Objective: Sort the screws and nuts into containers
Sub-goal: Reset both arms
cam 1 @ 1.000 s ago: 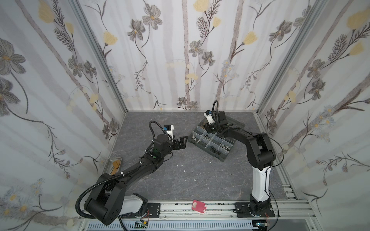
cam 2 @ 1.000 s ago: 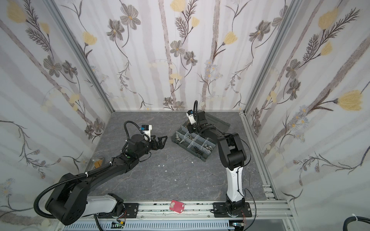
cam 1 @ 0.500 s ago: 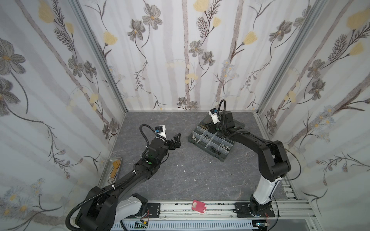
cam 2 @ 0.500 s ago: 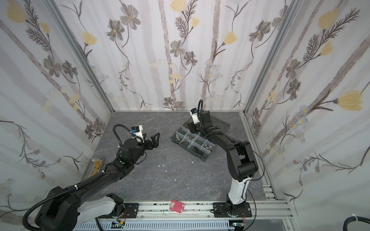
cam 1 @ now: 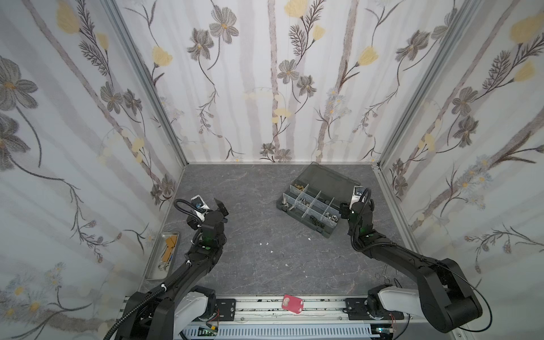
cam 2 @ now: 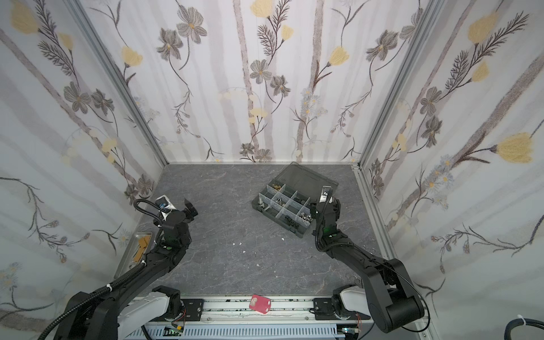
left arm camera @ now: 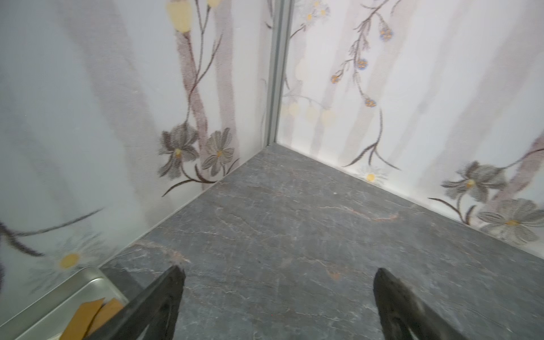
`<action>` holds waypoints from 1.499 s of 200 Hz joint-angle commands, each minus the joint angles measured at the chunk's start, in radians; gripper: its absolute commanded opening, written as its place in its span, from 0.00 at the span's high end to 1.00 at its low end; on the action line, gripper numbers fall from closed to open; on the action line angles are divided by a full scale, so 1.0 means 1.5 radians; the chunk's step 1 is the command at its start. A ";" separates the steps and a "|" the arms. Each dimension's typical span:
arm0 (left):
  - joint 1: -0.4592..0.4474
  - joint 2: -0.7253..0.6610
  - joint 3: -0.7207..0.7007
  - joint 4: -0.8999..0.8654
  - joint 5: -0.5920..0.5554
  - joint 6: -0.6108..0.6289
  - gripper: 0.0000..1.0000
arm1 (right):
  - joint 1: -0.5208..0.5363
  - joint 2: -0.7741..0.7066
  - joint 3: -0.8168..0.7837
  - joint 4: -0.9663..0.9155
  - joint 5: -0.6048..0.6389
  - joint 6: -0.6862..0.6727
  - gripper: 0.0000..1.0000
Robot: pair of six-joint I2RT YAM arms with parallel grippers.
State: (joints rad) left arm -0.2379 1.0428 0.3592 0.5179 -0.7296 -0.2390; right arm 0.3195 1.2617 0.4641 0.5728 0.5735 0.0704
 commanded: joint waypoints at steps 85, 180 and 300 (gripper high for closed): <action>0.085 0.165 -0.141 0.431 0.160 0.058 0.00 | -0.101 0.087 -0.080 0.207 -0.017 0.008 0.23; 0.089 0.395 -0.221 0.852 0.378 0.179 0.00 | -0.160 0.173 -0.260 0.668 -0.226 -0.040 0.00; 0.144 0.362 -0.074 0.535 0.424 0.124 0.00 | -0.187 0.163 -0.183 0.505 -0.233 -0.006 0.00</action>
State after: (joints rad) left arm -0.0223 1.5883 0.2428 1.3228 -0.1036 -0.0387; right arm 0.0383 1.5063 0.1913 1.3048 0.2302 0.0525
